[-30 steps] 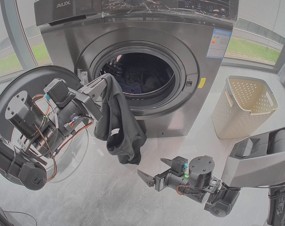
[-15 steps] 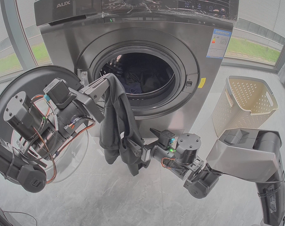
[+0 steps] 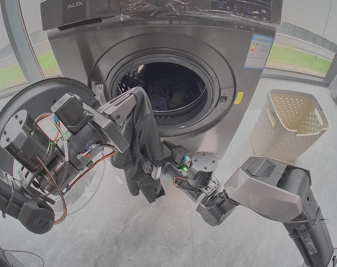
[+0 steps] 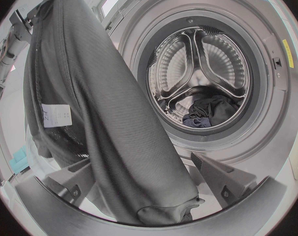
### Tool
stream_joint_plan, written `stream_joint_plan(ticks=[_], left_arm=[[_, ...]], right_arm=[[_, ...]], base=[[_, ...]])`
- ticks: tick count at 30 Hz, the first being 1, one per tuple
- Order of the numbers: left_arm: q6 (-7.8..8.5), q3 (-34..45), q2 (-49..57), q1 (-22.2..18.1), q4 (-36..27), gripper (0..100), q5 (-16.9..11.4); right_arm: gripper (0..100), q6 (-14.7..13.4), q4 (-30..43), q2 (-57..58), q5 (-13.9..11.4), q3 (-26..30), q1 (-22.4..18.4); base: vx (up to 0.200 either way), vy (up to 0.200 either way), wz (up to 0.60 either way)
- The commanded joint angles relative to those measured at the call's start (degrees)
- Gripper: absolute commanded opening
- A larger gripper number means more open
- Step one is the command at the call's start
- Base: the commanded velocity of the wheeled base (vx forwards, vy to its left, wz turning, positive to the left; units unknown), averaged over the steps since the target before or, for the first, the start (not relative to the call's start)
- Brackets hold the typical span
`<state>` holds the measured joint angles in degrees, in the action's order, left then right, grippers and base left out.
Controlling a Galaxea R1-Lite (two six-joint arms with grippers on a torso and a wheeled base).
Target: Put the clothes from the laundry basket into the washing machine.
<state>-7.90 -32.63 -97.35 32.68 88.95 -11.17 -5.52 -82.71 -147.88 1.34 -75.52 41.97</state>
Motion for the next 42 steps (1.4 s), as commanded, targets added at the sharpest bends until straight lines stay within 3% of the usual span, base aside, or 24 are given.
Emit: stream_joint_plan(ticks=[1, 11, 12, 19, 20, 24, 29, 31, 35, 39, 42], left_arm=[[-0.27, 0.64, 1.9, 1.77, 0.43, 0, -0.17], [-0.98, 0.2, 1.99, 0.1, 0.34, 0, -0.17], [-0.89, 0.2, 1.99, 0.01, 0.34, 0, -0.08], [-1.24, 0.47, 1.03, -3.59, 0.17, 0, 0.44], [-1.07, 0.38, -1.17, -7.37, 0.17, 0, 0.44], [-0.63, 1.35, -4.16, -10.62, 0.17, 0, 0.0], [0.17, 4.33, -8.38, -10.71, 0.25, 0, -0.08], [0.87, 5.56, -10.93, -10.45, 0.34, 0, -0.26], [1.4, 6.79, -13.48, -10.18, 0.43, 0, -0.43], [3.33, 8.9, -18.66, -9.48, 0.43, 0, -1.14], [3.42, 8.99, -22.53, -9.22, 0.61, 0, -1.05]], right_arm=[[100, 0.07, 0.18, -4.17, 0.15, -4.02, -0.22], [100, -0.19, -0.17, -4.25, 1.47, -4.46, -0.93], [0, -0.19, -0.17, -4.25, 1.65, -4.46, -0.93], [0, -0.28, -0.78, -1.88, 2.44, -2.26, -2.69], [0, -0.37, -0.87, 0.76, 3.23, 0.81, -4.44], [0, -1.16, -1.22, 6.2, 3.41, 6.88, -5.59], [0, -2.21, -2.01, 10.95, 3.49, 12.42, -5.59], [0, -3.53, -2.01, 13.24, 4.64, 14.44, -5.32], [0, -4.15, -1.93, 14.64, 5.08, 14.61, -5.15], [0, -5.29, -2.28, 15.78, 5.08, 15.05, -5.15], [0, -5.29, -3.24, 16.31, 5.08, 15.49, -4.97]], base=[[0.0, 0.0, 0.0], [0.0, 0.0, 0.0], [0.0, 0.0, 0.0], [0.0, 0.0, 0.0], [0.0, 0.0, 0.0], [0.0, 0.0, 0.0], [0.0, 0.0, 0.0], [0.0, 0.0, 0.0], [0.0, 0.0, 0.0], [0.0, 0.0, 0.0], [0.0, 0.0, 0.0]])
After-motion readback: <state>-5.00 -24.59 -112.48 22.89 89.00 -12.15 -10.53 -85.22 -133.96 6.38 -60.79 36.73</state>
